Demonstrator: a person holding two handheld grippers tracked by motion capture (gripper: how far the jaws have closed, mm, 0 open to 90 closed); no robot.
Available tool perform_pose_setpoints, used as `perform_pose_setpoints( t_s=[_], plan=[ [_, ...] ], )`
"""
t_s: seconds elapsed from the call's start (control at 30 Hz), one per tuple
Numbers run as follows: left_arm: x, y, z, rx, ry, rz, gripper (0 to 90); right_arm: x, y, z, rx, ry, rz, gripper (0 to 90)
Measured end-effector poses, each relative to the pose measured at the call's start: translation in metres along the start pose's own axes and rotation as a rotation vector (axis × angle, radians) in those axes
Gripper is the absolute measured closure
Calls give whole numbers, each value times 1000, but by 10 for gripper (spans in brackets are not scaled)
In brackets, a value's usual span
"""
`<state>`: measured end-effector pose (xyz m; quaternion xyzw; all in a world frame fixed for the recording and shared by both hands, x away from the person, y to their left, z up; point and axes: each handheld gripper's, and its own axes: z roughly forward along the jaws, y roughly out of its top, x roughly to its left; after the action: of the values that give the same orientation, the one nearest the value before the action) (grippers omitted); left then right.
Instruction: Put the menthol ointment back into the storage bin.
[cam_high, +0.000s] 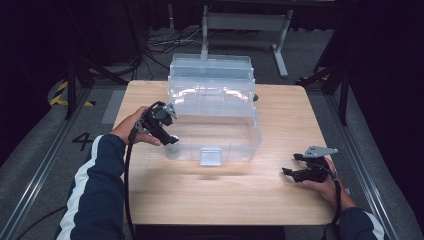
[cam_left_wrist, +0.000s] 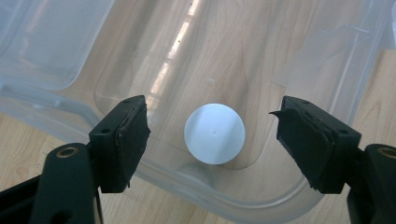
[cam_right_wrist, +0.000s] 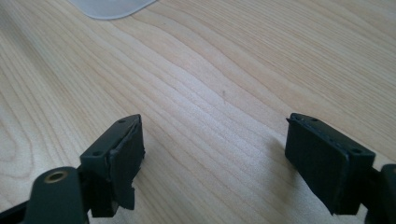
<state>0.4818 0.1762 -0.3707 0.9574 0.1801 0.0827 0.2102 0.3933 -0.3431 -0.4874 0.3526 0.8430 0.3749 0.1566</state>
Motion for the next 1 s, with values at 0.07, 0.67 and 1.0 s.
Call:
perform_pose_setpoints(
  t_s=[0.07, 0.67, 1.0],
  plan=[
    [0, -1, -1, -9, 1, -6, 254, 0, 0, 0, 0, 0, 0, 199],
    [-21, -13, -26, -206, 39, -34, 238, 0, 0, 0, 0, 0, 1, 199],
    [-45, -20, -21, -273, 39, -8, 235, 0, 0, 0, 0, 0, 0, 199]
  ],
)
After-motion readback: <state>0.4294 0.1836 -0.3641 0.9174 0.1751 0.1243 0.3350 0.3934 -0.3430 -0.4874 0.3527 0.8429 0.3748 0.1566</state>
